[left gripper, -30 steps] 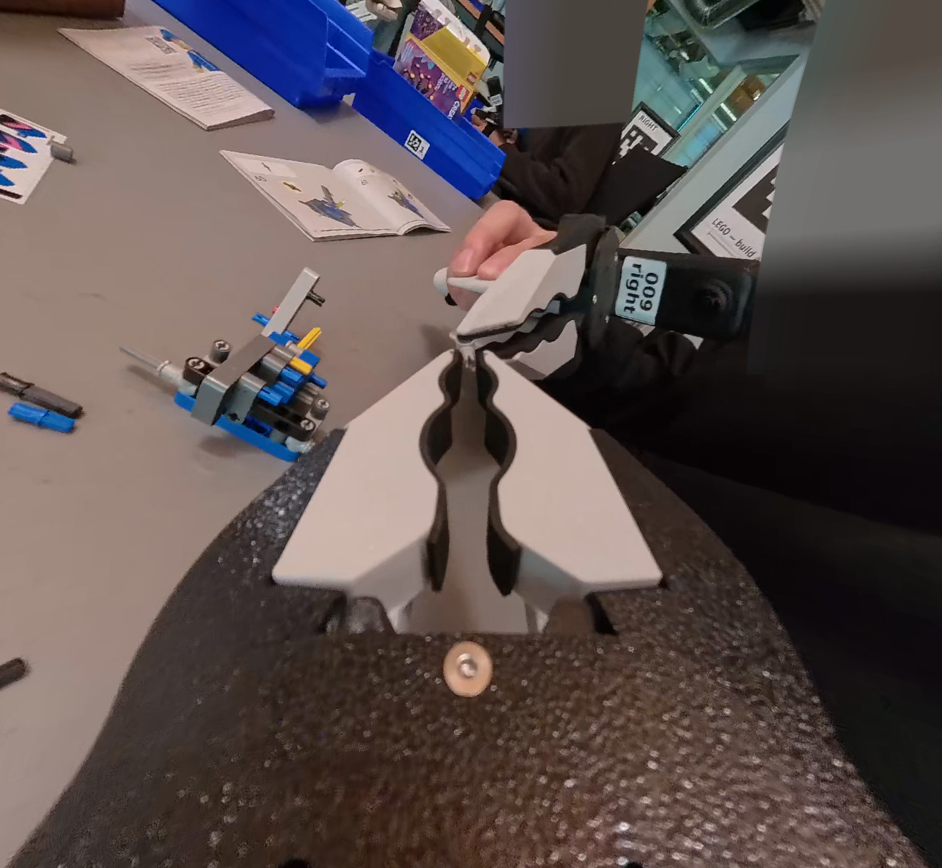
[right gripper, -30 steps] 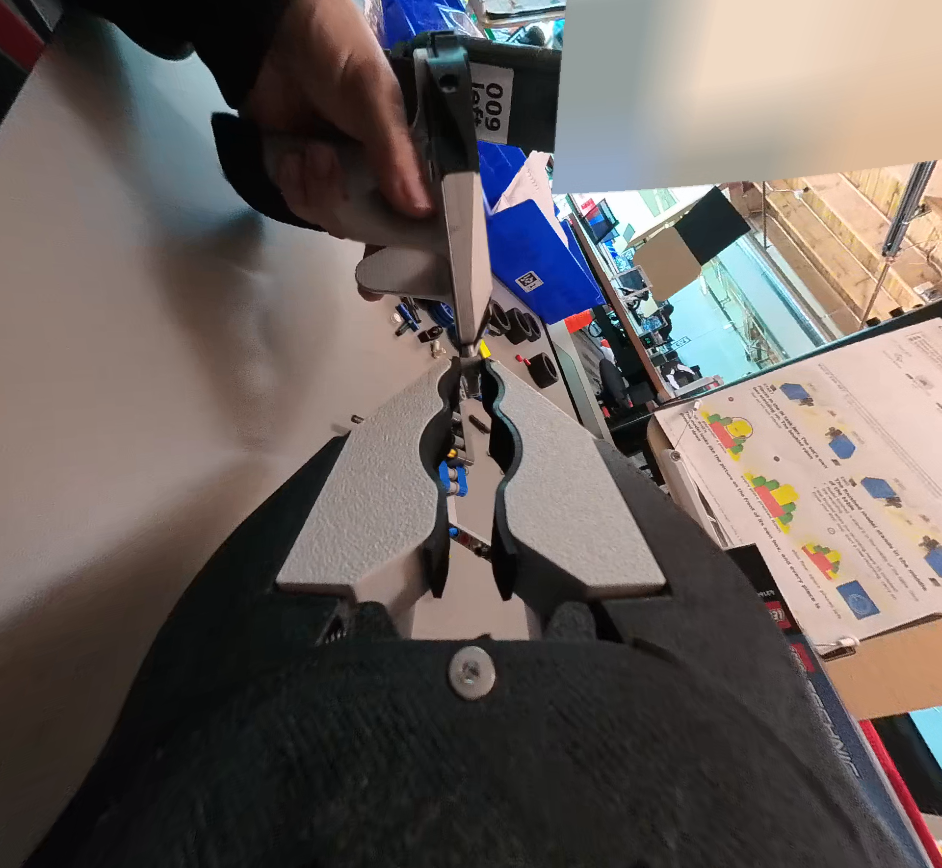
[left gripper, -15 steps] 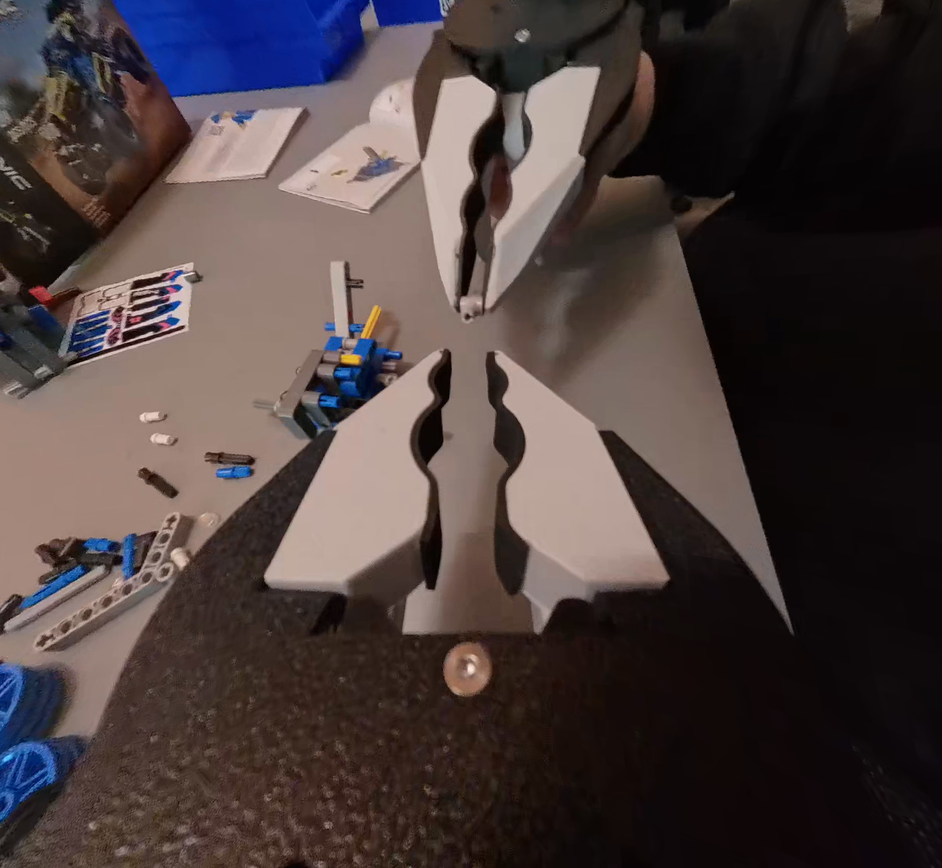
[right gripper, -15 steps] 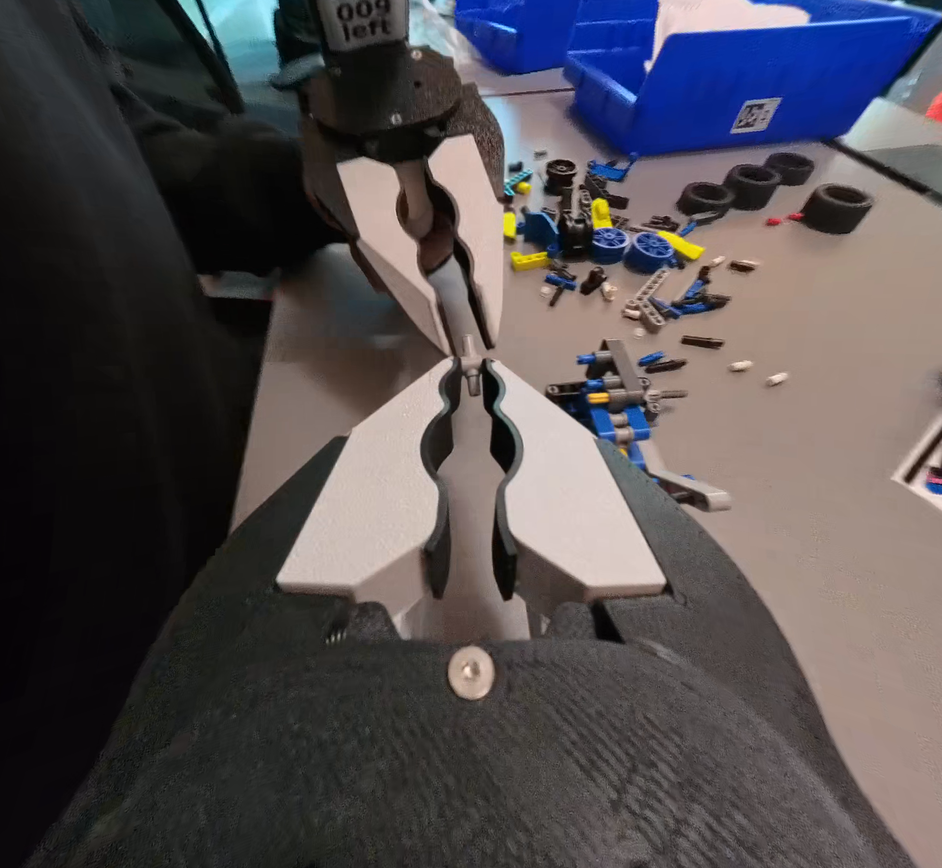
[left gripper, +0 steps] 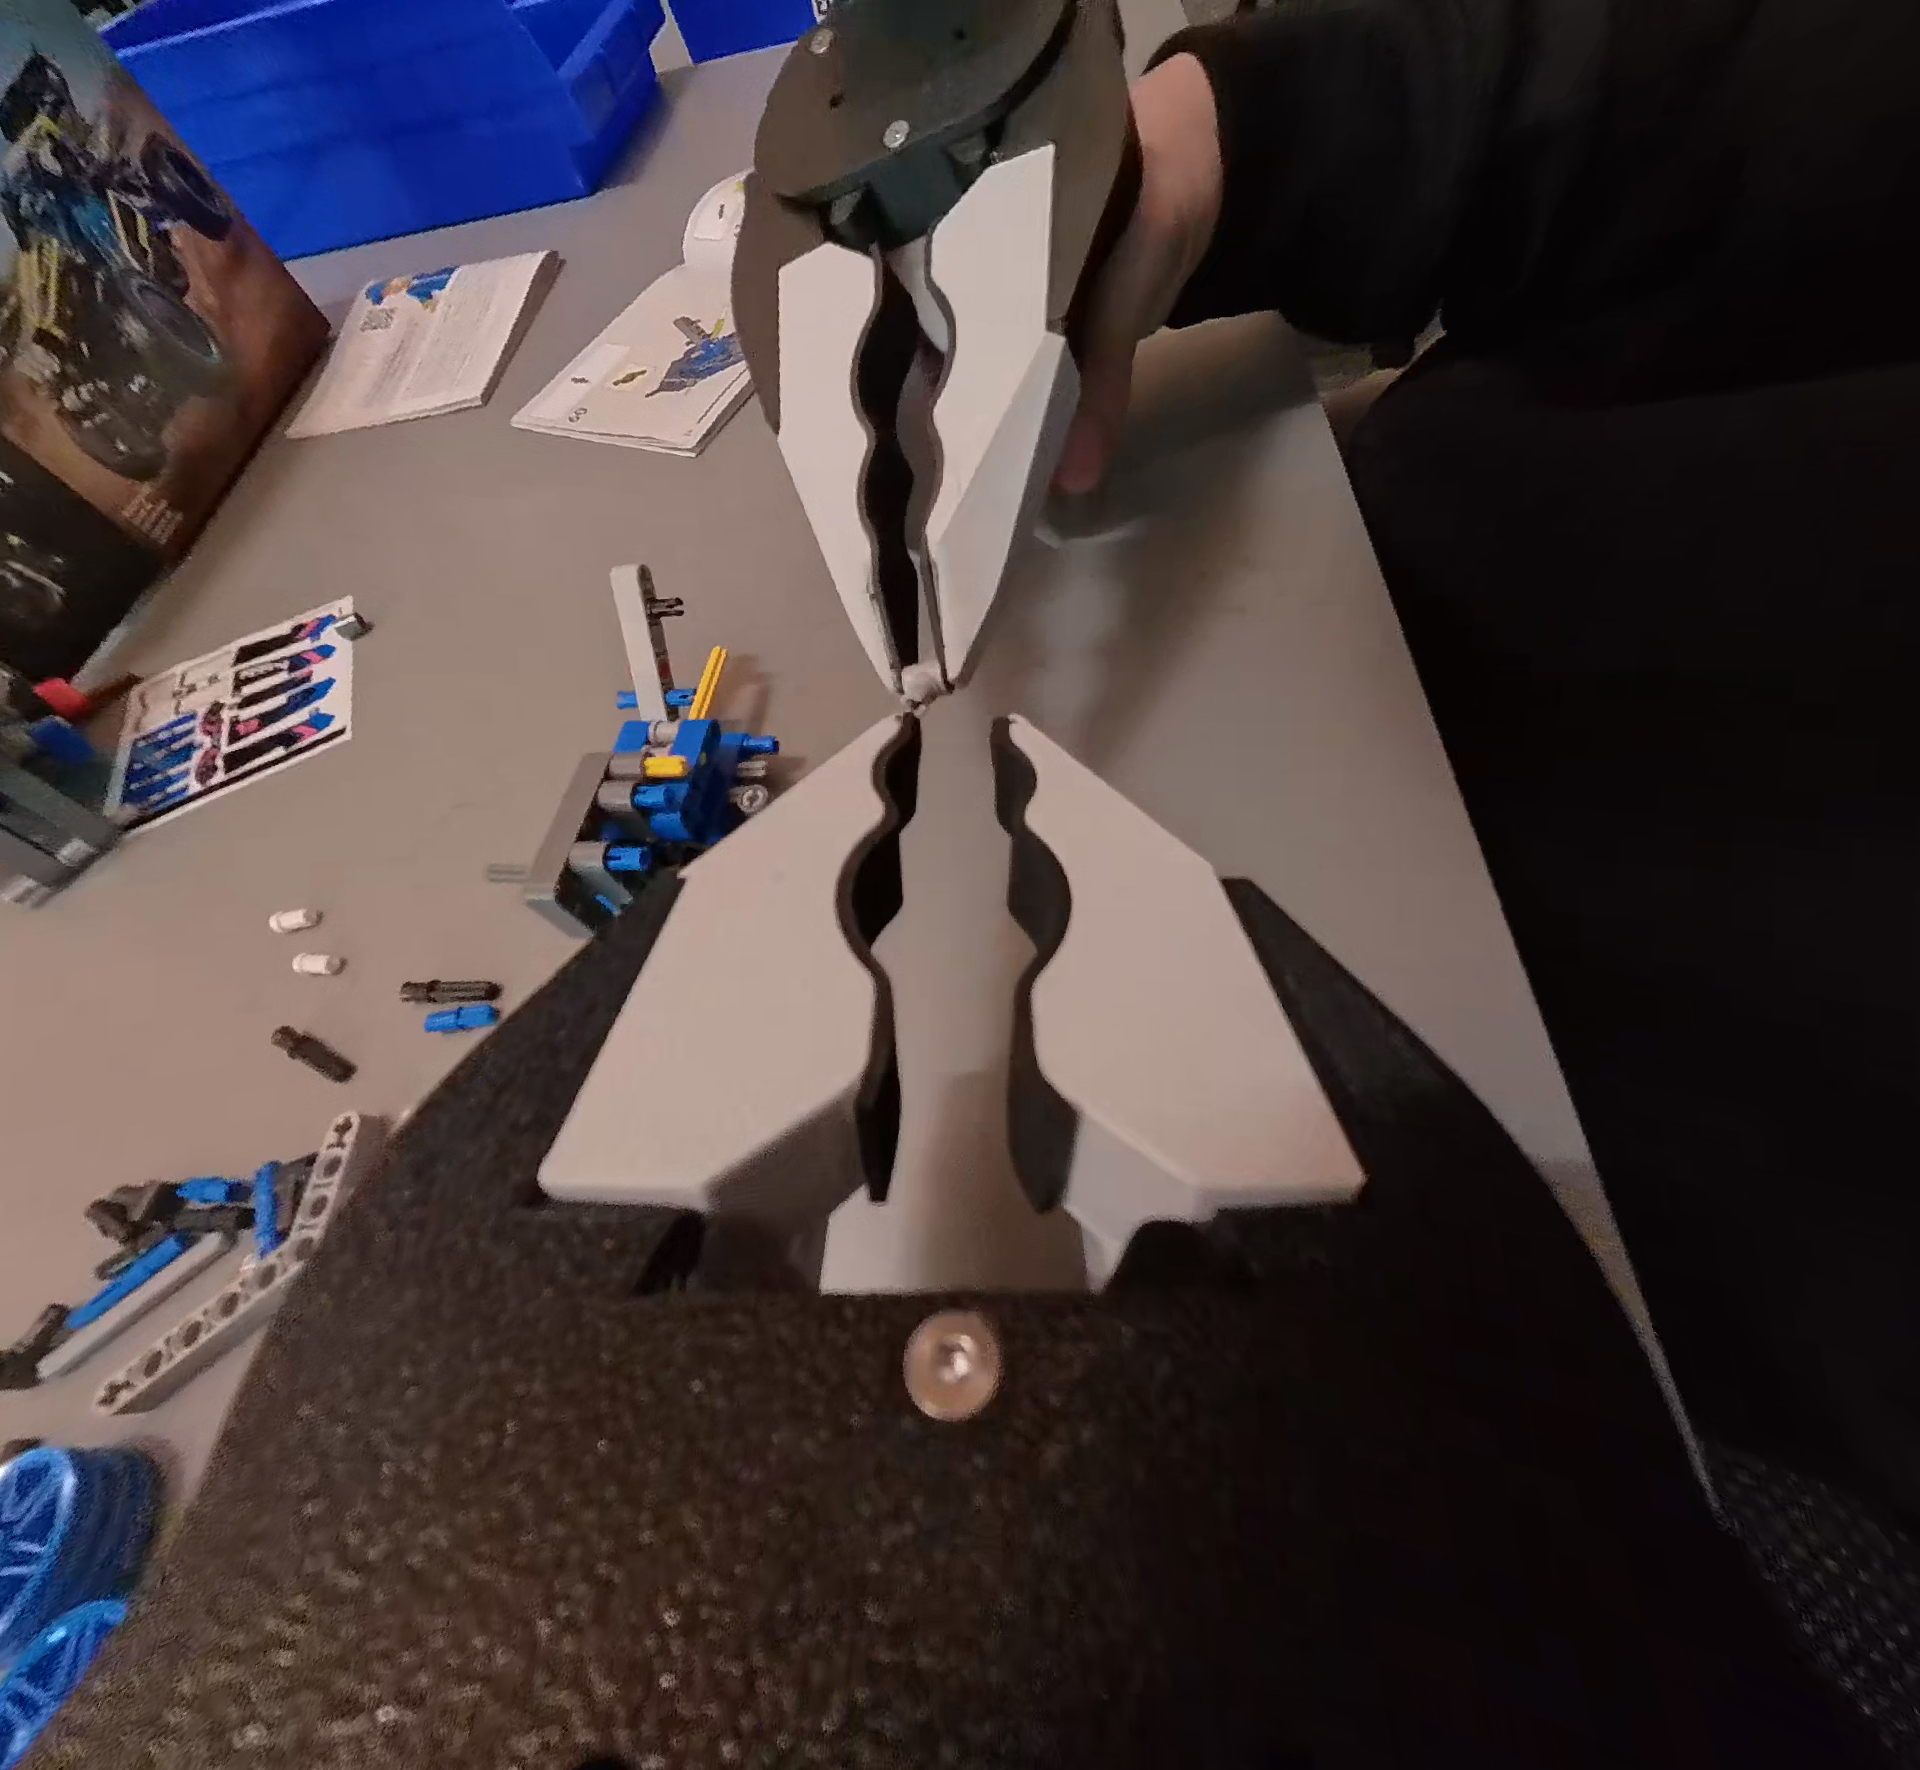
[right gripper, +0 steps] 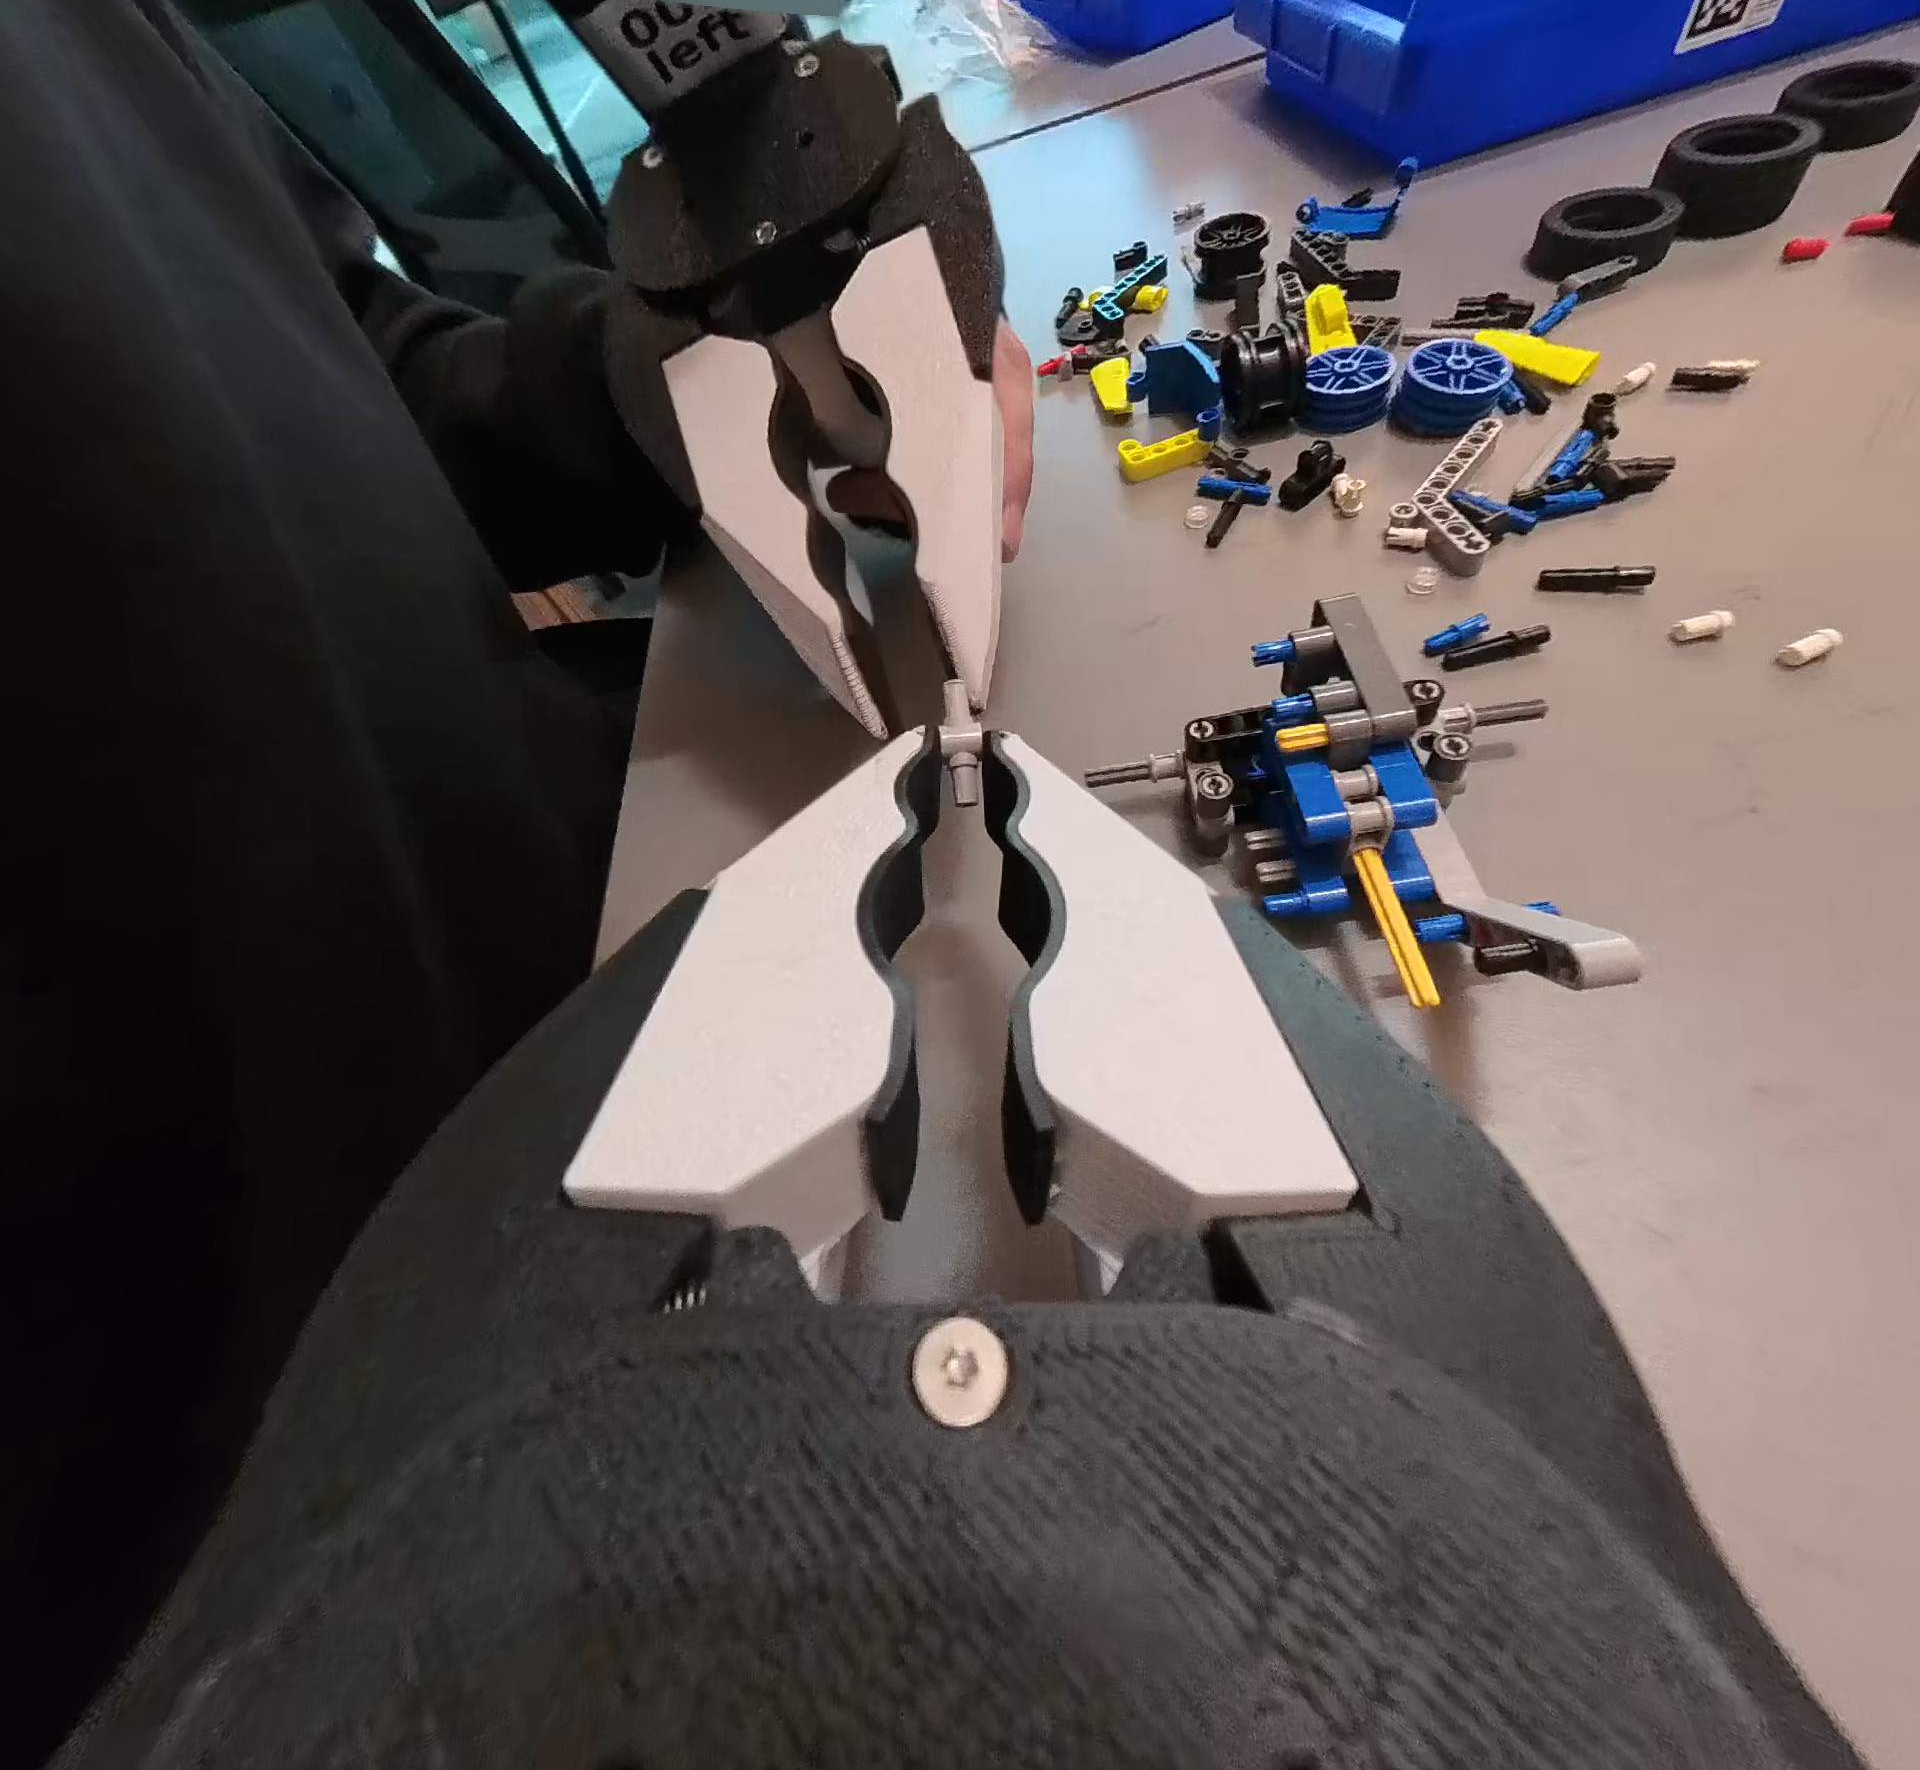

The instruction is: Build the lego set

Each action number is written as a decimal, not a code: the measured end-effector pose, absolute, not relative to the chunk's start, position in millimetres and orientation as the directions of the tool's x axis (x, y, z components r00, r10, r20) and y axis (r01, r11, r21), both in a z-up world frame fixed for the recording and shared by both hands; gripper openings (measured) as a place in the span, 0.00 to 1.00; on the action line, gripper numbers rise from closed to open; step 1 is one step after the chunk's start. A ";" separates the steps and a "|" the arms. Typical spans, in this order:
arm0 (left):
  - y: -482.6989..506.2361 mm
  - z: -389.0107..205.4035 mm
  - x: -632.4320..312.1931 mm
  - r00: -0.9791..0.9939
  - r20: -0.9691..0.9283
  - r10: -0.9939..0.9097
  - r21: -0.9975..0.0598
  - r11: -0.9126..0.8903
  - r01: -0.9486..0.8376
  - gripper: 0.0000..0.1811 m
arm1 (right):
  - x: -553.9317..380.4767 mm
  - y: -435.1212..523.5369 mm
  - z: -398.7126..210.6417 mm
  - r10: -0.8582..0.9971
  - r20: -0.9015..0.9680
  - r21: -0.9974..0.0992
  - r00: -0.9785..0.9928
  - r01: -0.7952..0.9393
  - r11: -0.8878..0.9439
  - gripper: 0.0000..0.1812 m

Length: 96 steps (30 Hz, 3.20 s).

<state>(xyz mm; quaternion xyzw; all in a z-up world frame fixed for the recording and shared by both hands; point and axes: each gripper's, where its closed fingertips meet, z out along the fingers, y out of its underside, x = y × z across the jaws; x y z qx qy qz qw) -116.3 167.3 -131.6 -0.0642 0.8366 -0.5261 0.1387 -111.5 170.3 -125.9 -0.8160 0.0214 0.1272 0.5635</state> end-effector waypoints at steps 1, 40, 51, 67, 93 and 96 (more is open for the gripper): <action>167.2 -131.7 -116.8 -0.951 -0.186 -0.246 -0.893 0.446 0.060 0.06 | -111.7 170.2 -126.1 0.110 -0.241 -0.913 0.964 -0.186 -0.364 0.04; 176.0 -124.5 -114.0 -0.916 0.190 -0.353 -0.926 0.244 -0.286 0.01 | -111.7 179.0 -121.4 0.157 0.196 -0.894 0.968 0.242 -0.376 0.03; 192.1 -130.4 -96.5 -0.853 0.143 -0.501 -0.913 0.267 -0.310 0.01 | -101.2 185.6 -124.3 0.130 0.207 -0.870 0.970 0.243 -0.429 0.00; 236.2 -143.8 -58.4 -0.597 -0.087 -0.797 -0.888 0.333 -0.316 0.01 | -29.0 221.7 -156.4 0.025 -0.152 -0.540 0.988 -0.062 -0.839 0.11; 204.9 -119.6 -30.9 -0.577 -0.376 -0.725 -0.859 0.506 -0.077 0.01 | -14.2 190.5 -120.1 -0.285 -0.482 -0.831 0.829 -0.535 -0.150 0.04; 199.5 -121.2 -32.8 -0.588 -0.409 -0.698 -0.842 0.537 -0.052 0.01 | -19.4 191.0 -119.3 -0.249 -0.536 -0.817 0.806 -0.570 -0.084 0.04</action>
